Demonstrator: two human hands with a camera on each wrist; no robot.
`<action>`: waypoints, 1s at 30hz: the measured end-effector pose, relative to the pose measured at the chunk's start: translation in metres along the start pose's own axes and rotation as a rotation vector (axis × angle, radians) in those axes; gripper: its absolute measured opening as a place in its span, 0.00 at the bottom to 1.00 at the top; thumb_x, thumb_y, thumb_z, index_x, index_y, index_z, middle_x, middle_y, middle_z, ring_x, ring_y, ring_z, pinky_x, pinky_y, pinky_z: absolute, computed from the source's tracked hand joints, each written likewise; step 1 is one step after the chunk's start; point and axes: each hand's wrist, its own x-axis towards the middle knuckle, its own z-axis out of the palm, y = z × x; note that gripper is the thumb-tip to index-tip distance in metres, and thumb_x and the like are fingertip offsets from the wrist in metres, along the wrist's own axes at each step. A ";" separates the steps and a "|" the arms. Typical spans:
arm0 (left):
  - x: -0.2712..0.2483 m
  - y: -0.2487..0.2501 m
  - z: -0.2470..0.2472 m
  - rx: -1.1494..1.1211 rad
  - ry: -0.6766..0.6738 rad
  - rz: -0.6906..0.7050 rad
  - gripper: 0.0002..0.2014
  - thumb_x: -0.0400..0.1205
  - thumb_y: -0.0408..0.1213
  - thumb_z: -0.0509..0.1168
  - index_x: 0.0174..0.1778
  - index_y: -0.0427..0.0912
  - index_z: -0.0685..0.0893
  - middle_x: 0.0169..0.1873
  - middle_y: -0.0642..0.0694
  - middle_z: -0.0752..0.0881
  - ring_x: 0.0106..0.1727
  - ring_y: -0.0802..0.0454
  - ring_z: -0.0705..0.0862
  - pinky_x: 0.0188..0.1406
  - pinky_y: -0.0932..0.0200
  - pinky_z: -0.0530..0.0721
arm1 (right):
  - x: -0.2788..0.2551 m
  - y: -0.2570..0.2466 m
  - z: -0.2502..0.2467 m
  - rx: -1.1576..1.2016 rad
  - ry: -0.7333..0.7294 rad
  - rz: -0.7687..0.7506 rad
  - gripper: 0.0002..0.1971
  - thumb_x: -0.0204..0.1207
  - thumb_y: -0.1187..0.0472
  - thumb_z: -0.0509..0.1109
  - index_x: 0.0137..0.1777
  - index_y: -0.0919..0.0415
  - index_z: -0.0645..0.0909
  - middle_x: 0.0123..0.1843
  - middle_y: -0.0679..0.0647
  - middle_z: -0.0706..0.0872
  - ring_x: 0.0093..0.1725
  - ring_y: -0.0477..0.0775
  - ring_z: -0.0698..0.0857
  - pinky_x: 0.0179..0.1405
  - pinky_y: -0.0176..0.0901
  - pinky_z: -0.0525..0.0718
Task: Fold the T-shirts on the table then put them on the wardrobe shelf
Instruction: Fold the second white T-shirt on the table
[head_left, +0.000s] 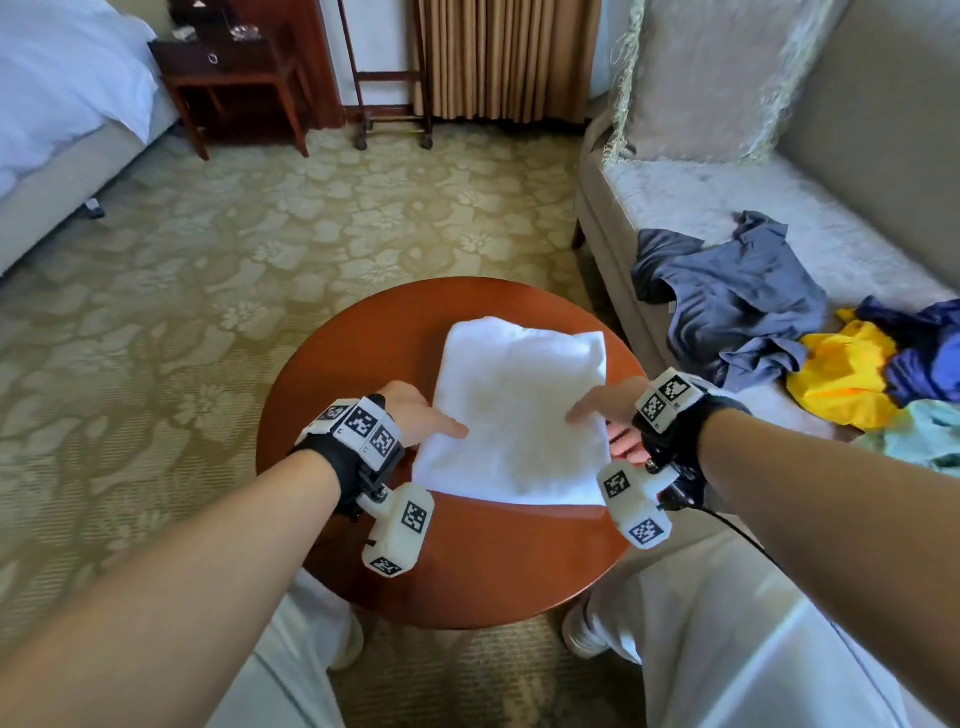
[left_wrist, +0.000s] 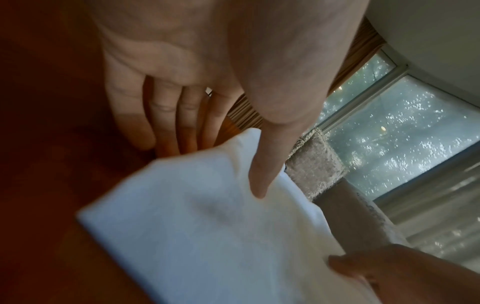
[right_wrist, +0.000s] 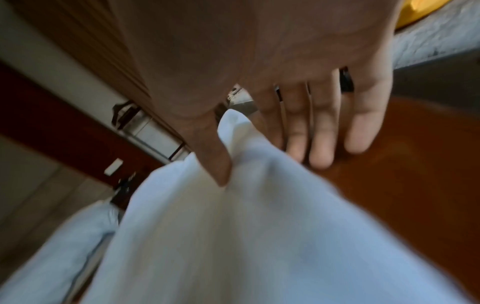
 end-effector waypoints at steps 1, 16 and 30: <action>-0.005 -0.002 0.004 0.073 -0.001 -0.001 0.31 0.64 0.56 0.81 0.55 0.39 0.84 0.43 0.45 0.85 0.43 0.47 0.85 0.39 0.56 0.85 | -0.008 0.008 0.005 -0.032 -0.018 0.000 0.17 0.65 0.52 0.79 0.42 0.64 0.79 0.32 0.58 0.80 0.24 0.55 0.77 0.26 0.41 0.77; -0.096 -0.034 0.040 -0.002 0.014 -0.168 0.34 0.71 0.48 0.80 0.65 0.30 0.78 0.43 0.38 0.86 0.40 0.45 0.86 0.38 0.56 0.85 | -0.092 0.077 0.039 -0.125 -0.188 -0.139 0.18 0.85 0.64 0.62 0.32 0.60 0.66 0.14 0.51 0.73 0.13 0.45 0.73 0.26 0.36 0.74; -0.150 -0.044 0.006 -0.790 -0.230 0.179 0.20 0.79 0.23 0.68 0.66 0.42 0.81 0.50 0.32 0.88 0.38 0.43 0.87 0.38 0.55 0.84 | -0.104 0.095 0.015 0.391 -0.110 -0.238 0.43 0.79 0.70 0.68 0.84 0.47 0.46 0.24 0.64 0.85 0.18 0.57 0.83 0.15 0.40 0.79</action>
